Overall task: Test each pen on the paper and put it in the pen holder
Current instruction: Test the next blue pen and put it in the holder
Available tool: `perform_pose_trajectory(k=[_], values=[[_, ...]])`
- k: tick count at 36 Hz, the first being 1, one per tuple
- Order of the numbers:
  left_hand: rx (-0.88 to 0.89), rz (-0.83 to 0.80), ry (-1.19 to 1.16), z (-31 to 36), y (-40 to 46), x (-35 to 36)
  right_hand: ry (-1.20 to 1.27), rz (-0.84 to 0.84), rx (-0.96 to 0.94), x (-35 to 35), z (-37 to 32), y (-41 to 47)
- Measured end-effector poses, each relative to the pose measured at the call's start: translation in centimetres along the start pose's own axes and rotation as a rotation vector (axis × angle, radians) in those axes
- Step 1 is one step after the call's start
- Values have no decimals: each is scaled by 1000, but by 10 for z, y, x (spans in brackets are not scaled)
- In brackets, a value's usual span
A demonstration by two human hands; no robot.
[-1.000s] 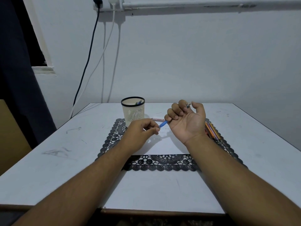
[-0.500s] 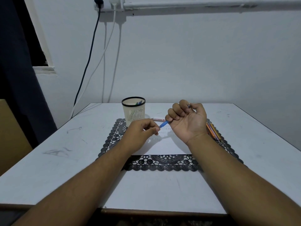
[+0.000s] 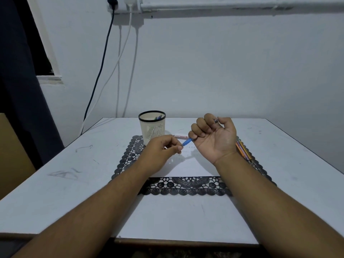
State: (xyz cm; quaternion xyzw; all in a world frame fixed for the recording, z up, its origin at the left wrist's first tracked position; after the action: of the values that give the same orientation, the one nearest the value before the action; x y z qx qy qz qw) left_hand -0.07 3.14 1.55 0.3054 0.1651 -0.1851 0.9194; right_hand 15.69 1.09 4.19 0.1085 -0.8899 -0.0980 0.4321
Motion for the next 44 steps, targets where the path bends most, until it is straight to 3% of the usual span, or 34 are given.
perform_pose_trajectory(k=[14,25,44], values=[[10,-38,-11,-3,1,2,-9,-7,19,2,-1,0],[-40,64,6,-10,1,-6,58,168,11,-12,8,4],[-74,7,21,-9,0,-2,62,108,-2,-8,6,2]])
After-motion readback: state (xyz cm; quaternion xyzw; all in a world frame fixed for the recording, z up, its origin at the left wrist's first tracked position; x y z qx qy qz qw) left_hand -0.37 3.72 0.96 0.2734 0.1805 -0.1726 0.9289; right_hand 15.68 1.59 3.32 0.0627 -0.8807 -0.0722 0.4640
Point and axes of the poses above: each hand's wrist, its own y-axis towards the middle knuckle, its own x-axis out of the palm, z = x × y, the point moved 7 cm from there along y, towards the middle knuckle, and after that the axes turned 7 degrees about x, right-handed, at the moved point
